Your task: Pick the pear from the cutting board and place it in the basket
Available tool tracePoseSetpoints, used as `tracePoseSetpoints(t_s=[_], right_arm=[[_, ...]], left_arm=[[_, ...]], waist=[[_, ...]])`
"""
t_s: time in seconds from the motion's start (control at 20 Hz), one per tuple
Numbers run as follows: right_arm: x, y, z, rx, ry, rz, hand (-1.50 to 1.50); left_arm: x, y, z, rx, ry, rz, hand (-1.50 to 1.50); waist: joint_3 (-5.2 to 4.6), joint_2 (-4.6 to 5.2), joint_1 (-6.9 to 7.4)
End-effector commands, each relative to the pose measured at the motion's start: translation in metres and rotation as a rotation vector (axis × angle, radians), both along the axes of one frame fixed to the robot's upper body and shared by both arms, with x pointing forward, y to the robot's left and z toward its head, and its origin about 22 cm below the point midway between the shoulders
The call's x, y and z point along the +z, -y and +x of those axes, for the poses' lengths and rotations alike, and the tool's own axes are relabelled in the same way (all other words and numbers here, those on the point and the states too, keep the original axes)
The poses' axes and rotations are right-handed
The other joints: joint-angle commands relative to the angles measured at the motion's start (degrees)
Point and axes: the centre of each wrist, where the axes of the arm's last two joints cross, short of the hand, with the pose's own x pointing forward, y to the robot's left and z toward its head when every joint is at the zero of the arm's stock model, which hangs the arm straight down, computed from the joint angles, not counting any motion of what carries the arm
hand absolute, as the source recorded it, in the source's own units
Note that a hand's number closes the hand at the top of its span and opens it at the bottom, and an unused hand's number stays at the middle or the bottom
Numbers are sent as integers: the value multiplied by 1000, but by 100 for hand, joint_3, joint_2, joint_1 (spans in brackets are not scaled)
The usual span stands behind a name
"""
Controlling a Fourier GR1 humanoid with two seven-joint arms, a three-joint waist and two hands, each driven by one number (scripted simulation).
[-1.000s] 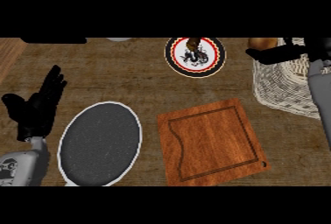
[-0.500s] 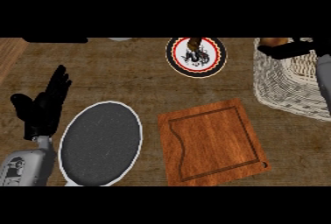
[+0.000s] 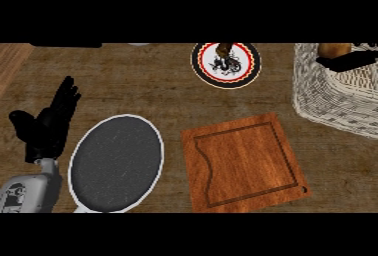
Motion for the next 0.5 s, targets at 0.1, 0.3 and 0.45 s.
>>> tracePoseSetpoints(t_s=[0.1, 0.3, 0.45], right_arm=[[4, 18, 1, 12, 121, -275, 150], [-22, 7, 12, -7, 130, -279, 150], [16, 2, 24, -29, 104, -275, 150]], left_arm=[[1, 10, 2, 5, 3, -3, 0], [12, 3, 3, -23, 2, -11, 0], [2, -2, 10, 18, -1, -5, 0]], waist=[[11, 12, 24], [12, 17, 61], [8, 14, 33]])
